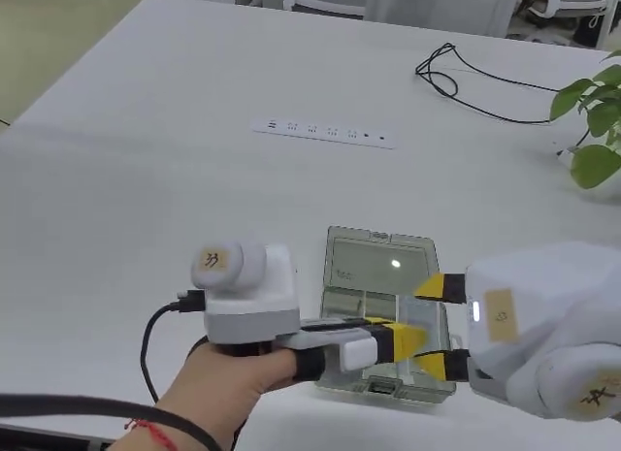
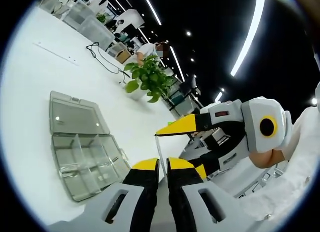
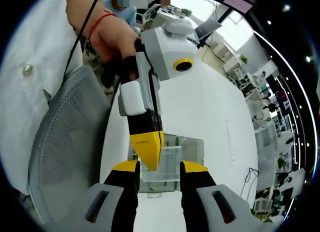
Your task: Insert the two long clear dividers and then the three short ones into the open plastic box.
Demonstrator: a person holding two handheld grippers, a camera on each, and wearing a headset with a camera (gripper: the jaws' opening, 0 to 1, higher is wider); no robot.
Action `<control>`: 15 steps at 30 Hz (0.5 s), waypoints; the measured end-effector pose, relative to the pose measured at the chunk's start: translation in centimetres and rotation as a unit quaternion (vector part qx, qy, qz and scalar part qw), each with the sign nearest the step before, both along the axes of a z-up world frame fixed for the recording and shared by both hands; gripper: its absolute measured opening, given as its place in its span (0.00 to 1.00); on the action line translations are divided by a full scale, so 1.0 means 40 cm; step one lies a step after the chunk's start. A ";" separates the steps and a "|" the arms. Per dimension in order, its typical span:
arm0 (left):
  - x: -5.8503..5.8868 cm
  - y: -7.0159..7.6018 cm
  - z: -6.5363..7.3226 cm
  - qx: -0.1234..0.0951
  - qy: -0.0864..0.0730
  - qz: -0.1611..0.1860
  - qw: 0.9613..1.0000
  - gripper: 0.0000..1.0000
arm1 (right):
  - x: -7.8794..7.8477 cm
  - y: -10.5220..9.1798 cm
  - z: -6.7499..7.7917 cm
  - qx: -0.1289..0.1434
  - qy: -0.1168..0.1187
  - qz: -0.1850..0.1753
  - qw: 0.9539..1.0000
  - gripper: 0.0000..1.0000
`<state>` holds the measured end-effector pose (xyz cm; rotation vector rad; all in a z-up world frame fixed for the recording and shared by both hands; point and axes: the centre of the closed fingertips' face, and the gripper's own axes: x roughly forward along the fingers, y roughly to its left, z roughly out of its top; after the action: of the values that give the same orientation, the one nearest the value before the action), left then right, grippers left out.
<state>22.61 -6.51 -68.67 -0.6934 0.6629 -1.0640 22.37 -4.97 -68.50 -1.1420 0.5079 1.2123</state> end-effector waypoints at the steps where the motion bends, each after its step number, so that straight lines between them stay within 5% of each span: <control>1: 0.001 0.000 0.002 -0.003 0.001 0.001 1.000 0.00 | 0.001 0.000 0.001 -0.001 -0.002 0.001 1.000 0.33; 15: 0.001 0.003 -0.002 -0.011 0.016 0.007 1.000 0.00 | -0.002 0.005 0.003 -0.005 -0.009 0.010 1.000 0.33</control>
<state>22.65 -6.37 -68.75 -0.7335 0.6733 -1.0495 22.28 -4.75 -68.40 -1.1686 0.4907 1.2162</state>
